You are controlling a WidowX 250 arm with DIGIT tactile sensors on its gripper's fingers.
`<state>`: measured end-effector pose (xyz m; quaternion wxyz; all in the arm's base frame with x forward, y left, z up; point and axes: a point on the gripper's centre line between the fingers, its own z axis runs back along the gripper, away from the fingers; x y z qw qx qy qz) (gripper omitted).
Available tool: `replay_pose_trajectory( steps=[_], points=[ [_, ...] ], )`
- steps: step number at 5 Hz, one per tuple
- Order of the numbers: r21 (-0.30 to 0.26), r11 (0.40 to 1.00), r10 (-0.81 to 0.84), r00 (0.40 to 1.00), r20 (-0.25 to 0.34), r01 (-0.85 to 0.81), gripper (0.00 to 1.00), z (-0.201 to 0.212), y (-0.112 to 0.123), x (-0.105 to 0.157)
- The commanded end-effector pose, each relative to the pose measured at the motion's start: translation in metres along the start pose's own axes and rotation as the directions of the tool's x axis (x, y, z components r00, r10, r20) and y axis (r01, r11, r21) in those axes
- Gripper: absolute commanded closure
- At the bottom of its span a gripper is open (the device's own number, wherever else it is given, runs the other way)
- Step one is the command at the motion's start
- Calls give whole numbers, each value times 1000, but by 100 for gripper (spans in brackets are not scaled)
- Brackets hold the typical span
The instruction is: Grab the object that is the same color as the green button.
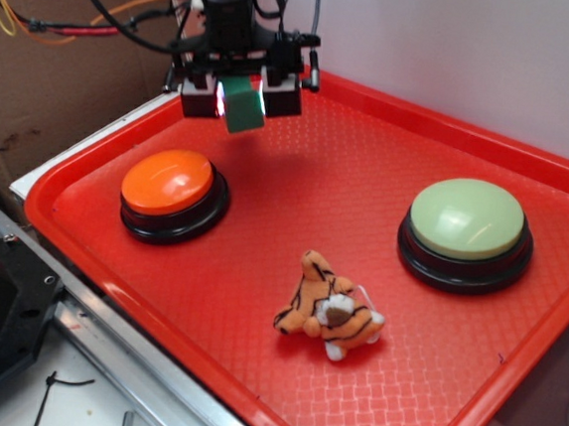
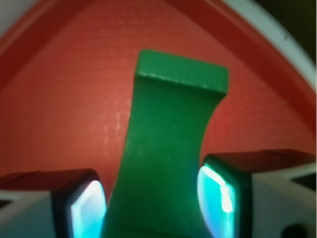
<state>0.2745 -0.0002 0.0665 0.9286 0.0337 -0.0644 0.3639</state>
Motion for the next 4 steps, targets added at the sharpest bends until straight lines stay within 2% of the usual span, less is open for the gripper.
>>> replay_pose_trajectory(
  steps=[1,2,3,4],
  points=[
    [-151,922,-363,932,-12,357,100,84,-1,-16],
    [-200,857,-488,873,-20,475,100,106,2,-28],
    [-212,816,-548,836,14,538,100,118,4,-40],
    [-175,782,-598,799,57,598,100,121,1,-52]
  ],
)
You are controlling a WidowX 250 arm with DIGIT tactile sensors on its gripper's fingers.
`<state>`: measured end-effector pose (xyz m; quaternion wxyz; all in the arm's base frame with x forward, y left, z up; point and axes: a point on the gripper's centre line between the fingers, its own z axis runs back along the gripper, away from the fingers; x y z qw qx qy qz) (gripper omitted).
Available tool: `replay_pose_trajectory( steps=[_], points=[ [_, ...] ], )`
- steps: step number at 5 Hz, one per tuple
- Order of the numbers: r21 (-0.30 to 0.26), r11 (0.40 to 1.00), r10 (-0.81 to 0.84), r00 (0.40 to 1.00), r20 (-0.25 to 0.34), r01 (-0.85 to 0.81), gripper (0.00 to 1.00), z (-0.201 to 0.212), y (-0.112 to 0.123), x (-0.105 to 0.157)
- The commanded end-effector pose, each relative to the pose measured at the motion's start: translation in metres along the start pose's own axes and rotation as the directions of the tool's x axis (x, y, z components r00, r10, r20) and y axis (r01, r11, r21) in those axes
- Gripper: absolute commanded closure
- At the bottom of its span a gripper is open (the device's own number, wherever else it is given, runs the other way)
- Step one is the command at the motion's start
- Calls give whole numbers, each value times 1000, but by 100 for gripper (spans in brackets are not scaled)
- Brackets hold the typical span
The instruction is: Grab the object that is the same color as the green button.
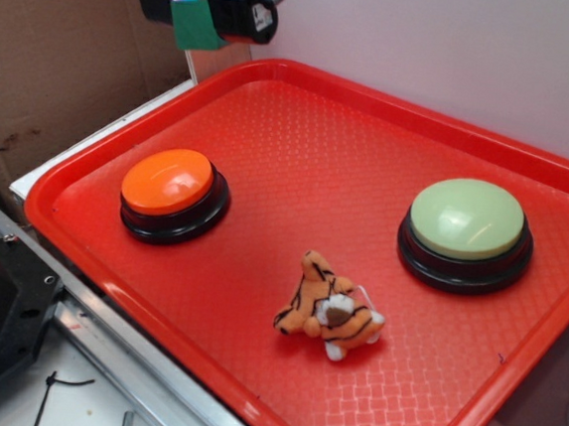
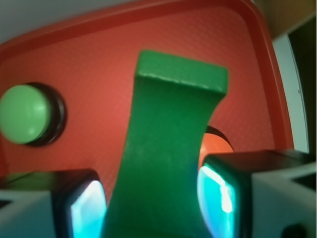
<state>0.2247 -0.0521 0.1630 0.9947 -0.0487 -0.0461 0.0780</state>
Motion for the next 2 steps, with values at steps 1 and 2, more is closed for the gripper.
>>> replay_pose_trajectory(
  steps=[1,2],
  points=[
    [49,993,-110,988,110,105,100,16,-8,-8],
    [79,990,-121,991,51,117,100,12,-9,-10]
  ],
)
